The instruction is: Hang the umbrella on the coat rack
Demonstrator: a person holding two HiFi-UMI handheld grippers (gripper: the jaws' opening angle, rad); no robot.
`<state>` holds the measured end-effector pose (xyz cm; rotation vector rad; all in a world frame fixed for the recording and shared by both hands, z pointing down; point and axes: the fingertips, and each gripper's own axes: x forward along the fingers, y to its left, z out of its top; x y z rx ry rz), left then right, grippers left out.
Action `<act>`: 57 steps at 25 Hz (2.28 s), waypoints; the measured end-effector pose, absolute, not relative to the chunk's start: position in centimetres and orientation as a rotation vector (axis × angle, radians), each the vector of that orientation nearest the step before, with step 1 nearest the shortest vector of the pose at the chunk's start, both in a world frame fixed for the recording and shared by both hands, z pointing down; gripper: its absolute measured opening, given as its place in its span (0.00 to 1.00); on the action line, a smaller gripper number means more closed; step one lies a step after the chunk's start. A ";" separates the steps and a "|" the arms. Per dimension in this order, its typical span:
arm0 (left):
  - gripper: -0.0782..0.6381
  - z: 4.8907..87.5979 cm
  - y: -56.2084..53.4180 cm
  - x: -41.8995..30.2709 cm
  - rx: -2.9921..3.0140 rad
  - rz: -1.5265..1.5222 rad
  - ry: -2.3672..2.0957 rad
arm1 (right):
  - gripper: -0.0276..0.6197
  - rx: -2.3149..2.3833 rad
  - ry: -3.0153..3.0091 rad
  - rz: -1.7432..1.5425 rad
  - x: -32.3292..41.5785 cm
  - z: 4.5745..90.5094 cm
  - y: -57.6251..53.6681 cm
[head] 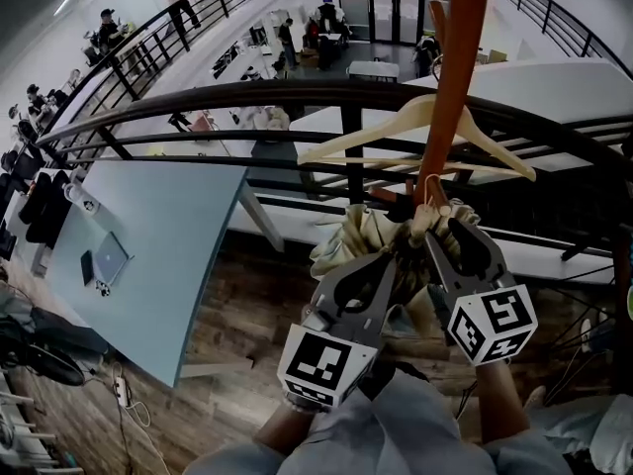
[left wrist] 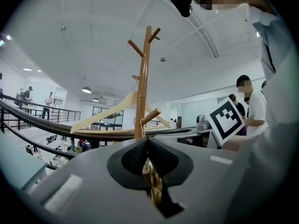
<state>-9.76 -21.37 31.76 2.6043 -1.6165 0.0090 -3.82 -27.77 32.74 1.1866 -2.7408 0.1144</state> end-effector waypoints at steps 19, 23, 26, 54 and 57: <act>0.12 28.8 -22.1 -5.1 2.583 -0.013 -1.678 | 0.07 1.210 -2.845 0.064 1.5 28.8 -26.3; 0.12 29.0 -22.2 -4.8 2.567 -0.001 -1.693 | 0.06 1.181 -2.867 0.065 1.7 28.5 -26.3; 0.12 29.0 -22.3 -4.7 2.556 0.002 -1.703 | 0.06 1.163 -2.882 0.058 1.7 28.1 -26.2; 0.12 29.7 -22.6 -3.6 2.557 0.027 -1.698 | 0.05 1.108 -2.898 0.061 1.6 28.0 -25.9; 0.12 29.8 -22.6 -3.6 2.552 0.028 -1.698 | 0.05 1.098 -2.893 0.069 1.4 28.3 -25.8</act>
